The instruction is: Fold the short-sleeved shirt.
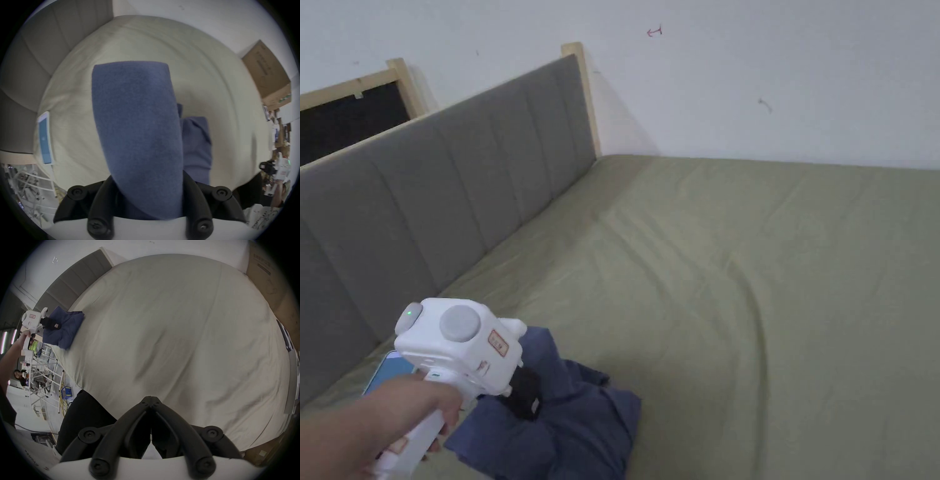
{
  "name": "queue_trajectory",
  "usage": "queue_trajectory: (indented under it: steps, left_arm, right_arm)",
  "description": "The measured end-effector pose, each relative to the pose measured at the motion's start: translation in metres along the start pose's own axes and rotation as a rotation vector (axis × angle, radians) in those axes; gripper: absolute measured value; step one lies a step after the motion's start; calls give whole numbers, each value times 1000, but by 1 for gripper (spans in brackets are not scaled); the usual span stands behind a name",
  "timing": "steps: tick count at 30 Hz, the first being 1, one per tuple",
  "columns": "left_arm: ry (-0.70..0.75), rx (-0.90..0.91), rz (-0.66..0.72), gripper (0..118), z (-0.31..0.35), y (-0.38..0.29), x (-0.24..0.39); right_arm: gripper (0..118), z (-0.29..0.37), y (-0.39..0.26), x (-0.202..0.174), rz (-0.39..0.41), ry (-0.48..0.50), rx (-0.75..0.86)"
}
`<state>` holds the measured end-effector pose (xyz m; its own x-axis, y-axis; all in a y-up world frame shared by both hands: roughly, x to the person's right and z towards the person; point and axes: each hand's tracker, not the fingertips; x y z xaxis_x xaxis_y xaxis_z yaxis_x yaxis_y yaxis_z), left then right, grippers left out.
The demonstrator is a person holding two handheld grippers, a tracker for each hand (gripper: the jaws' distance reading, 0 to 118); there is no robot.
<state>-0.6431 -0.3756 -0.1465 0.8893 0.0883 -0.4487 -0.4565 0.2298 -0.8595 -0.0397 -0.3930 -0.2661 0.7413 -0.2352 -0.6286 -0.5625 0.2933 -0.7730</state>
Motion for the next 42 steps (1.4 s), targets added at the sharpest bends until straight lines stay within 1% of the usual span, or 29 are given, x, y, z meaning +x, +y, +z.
queue_trajectory:
  steps: [2,4,5,6,8,9,10,11,12,13,15,16,19,20,21,22,23,24,25,27,29,32,35,38,39,42]
  left_arm:
    - [80,-23,-20,21,-13,4,-10]
    - [163,-52,-77,22,-25,6,-11]
    - [202,-57,-108,25,-29,6,-9]
    - [232,-53,-151,31,-32,5,-8]
    - [213,-56,-132,40,-35,2,-6]
    - [248,-42,-134,45,-33,1,-6]
    - [318,-19,-141,63,-29,1,-7]
    - [372,-4,-137,91,-24,0,-10]
    - [377,5,-119,107,-17,-1,-13]
    - [349,19,-90,112,-7,-3,-16]
    - [325,81,-10,112,14,-8,-14]
    - [301,147,37,112,28,-12,-9]
    - [112,311,158,112,60,-29,19]
    - [68,353,184,111,67,-36,33]
    - [-1,386,189,106,74,-45,51]
    - [-82,445,163,92,80,-56,73]
    - [-139,494,126,56,85,-66,100]
    - [-160,530,102,24,88,-74,123]
    - [-155,570,70,2,91,-83,151]
    - [-191,637,5,0,96,-102,200]
    - [-286,723,-58,0,109,-120,244]
    - [-319,882,-75,0,140,-140,294]
    - [-371,1057,-89,0,181,-156,328]
    - [-329,1183,-124,0,221,-169,355]
    - [-328,1228,-137,0,231,-172,361]
    - [-255,1360,-169,0,253,-189,376]
  right_arm:
    - [0,-4,4,-8,5,-3,-10]
    - [0,-6,8,-17,10,-4,-16]
    - [0,-5,9,-19,12,-4,-17]
    - [0,-5,10,-21,17,-2,-18]
    - [0,-3,12,-25,28,0,-19]
    - [0,-2,12,-26,33,-1,-18]
    - [0,-3,10,-20,37,-2,-16]
    - [0,-1,10,-20,38,-4,-11]
    - [0,1,10,-19,37,-7,-5]
    - [0,4,9,-17,36,-10,5]
    - [0,13,8,-12,28,-21,35]
    - [0,20,7,-8,16,-29,59]
    - [0,43,3,7,-27,-38,165]
    - [0,53,1,11,-35,-35,210]
    - [0,63,-2,15,-40,-30,263]
    - [0,75,-5,18,-42,-29,315]
    - [0,86,-8,22,-46,-35,363]
    - [0,95,-10,24,-48,-45,401]
    - [0,106,-14,27,-49,-57,442]
    - [0,124,-21,31,-62,-77,512]
    - [0,145,-28,35,-76,-81,581]
    - [0,182,-38,36,-79,-108,697]
    - [0,225,-49,31,-42,-156,875]
    - [0,269,-62,18,-9,-187,1087]
    - [0,280,-66,13,1,-211,1145]
    - [0,301,-79,0,34,-298,1293]
